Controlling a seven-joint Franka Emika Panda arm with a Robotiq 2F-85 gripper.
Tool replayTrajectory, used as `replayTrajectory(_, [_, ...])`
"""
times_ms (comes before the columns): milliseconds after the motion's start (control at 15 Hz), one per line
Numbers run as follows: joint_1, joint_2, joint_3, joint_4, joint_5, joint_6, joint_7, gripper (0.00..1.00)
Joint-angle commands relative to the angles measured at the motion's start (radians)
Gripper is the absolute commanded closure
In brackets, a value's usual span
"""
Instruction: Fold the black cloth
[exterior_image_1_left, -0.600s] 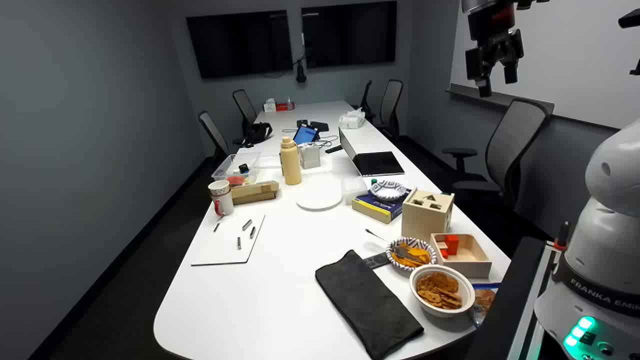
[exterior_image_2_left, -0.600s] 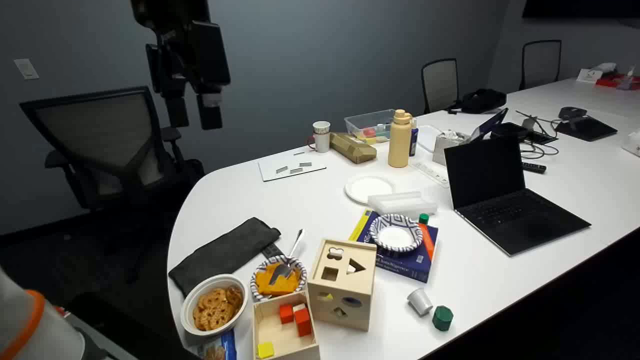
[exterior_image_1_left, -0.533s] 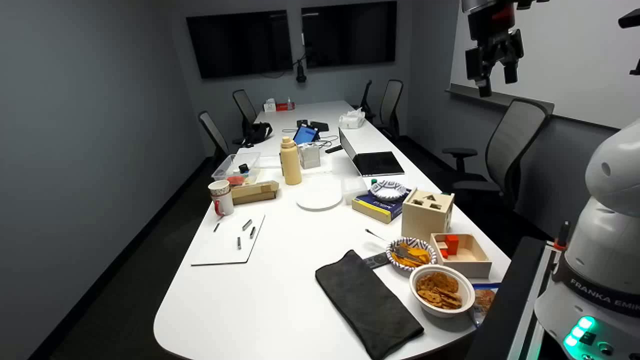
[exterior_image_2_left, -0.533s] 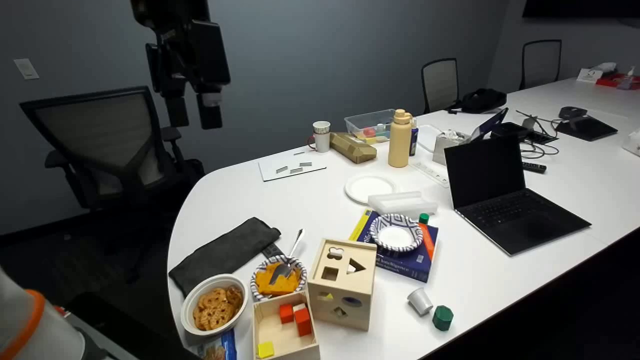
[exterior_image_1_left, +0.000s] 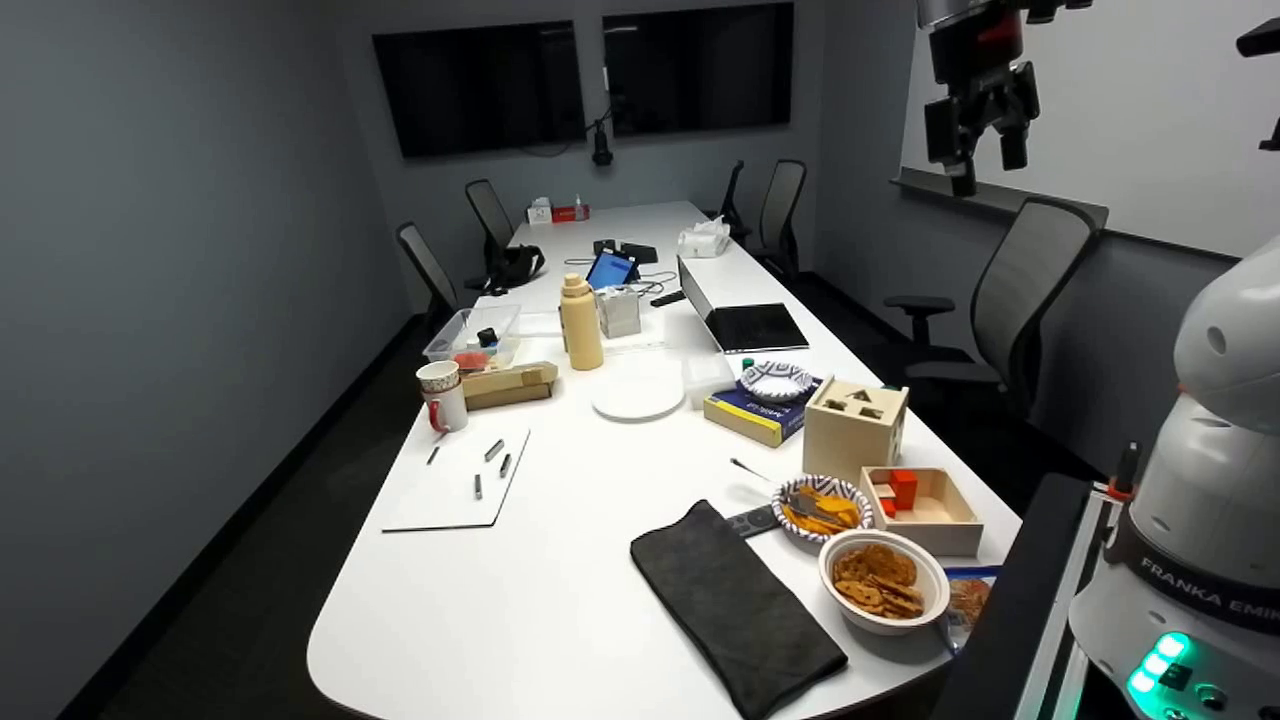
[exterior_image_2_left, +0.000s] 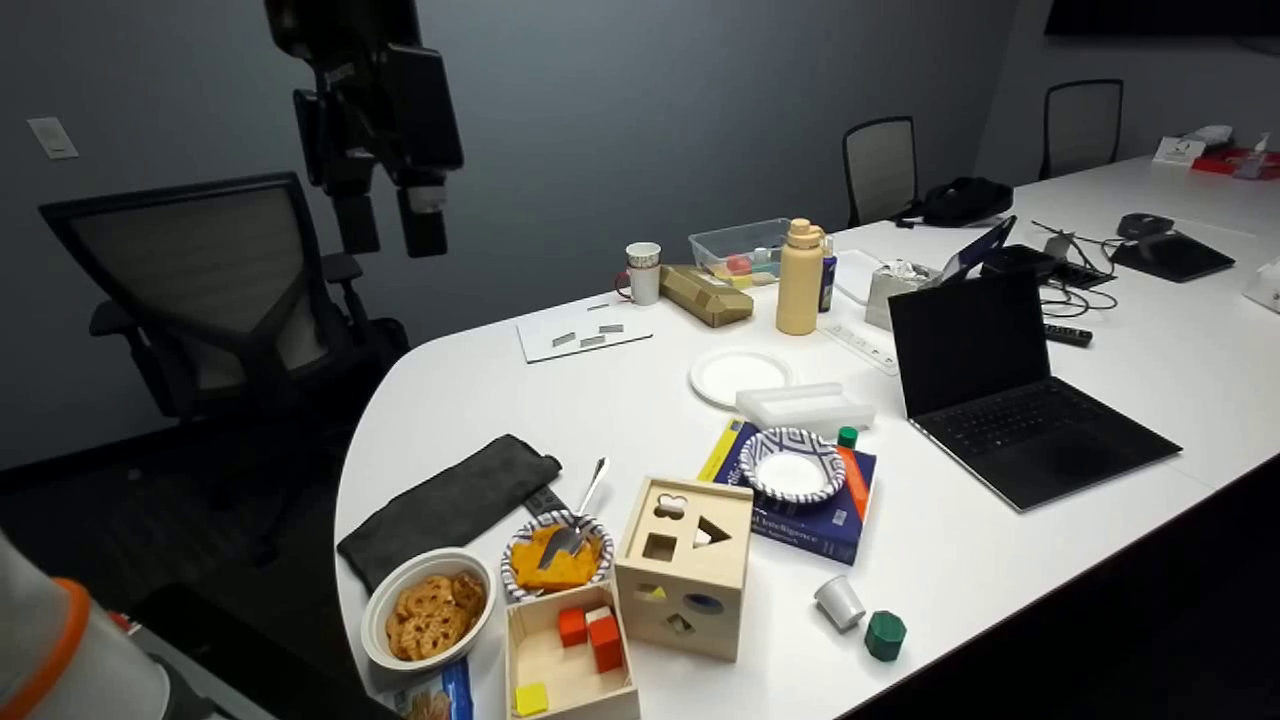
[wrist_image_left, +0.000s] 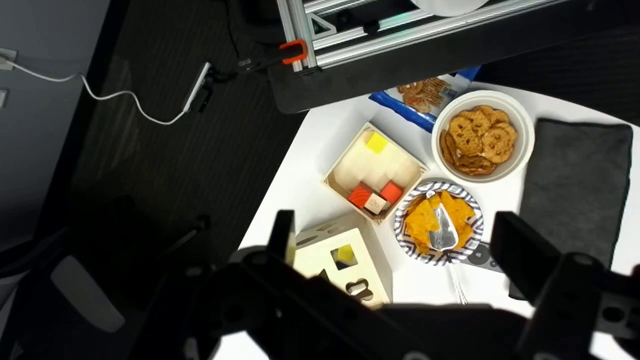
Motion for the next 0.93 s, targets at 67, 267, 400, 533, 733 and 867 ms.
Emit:
replayTrajectory(67, [0.109, 0.031, 0.078, -0.115, 0.019, 0.151, 0.078, 0.00])
replayTrajectory(267, [0.202, 0.075, 0.152, -0.229, 0.058, 0.296, 0.104, 0.00])
replayTrajectory(400, [0.266, 0.123, 0.199, -0.302, 0.104, 0.415, 0.125, 0.00])
replayTrajectory(533, [0.326, 0.185, 0.249, -0.352, 0.140, 0.534, 0.133, 0.00])
replayTrajectory(733, [0.382, 0.314, 0.319, -0.356, 0.132, 0.680, 0.141, 0.00])
replayTrajectory(867, [0.392, 0.388, 0.377, -0.347, 0.069, 0.747, 0.165, 0.00])
